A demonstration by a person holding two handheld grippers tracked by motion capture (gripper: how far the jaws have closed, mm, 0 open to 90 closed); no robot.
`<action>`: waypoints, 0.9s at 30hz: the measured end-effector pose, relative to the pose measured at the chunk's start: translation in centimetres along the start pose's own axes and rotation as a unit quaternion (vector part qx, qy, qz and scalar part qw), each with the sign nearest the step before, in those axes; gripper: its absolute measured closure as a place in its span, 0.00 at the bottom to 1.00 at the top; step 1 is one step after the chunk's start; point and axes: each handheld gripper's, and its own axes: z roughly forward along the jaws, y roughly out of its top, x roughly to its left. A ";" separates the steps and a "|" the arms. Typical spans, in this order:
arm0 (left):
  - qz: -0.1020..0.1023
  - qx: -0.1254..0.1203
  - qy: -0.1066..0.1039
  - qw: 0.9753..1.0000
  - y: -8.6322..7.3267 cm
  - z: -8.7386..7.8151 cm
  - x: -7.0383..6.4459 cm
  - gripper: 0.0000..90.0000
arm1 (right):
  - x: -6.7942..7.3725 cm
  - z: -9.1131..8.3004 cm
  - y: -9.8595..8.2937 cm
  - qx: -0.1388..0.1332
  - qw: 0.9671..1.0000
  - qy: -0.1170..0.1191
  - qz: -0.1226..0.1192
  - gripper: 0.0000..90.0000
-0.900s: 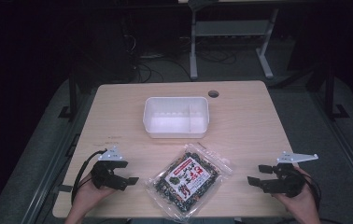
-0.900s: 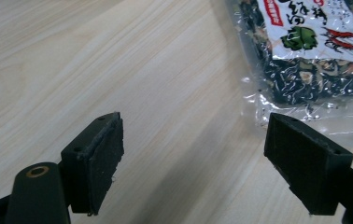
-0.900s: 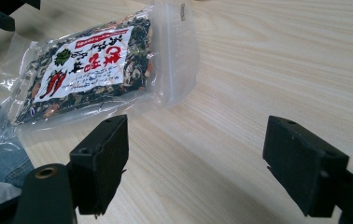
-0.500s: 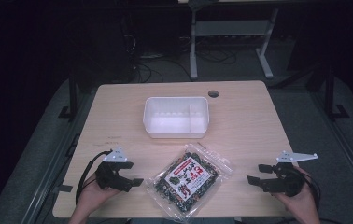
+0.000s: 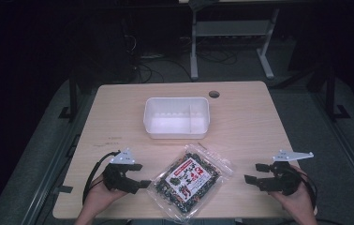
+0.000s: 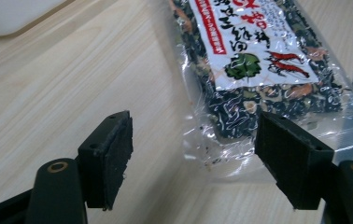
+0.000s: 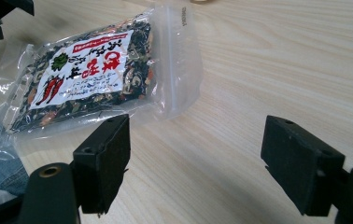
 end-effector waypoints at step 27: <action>0.042 0.002 -0.049 0.998 1.4 1.0 -1.8 0.83 | 0.3 2.7 2.5 0.014 1.000 -0.005 0.025 0.39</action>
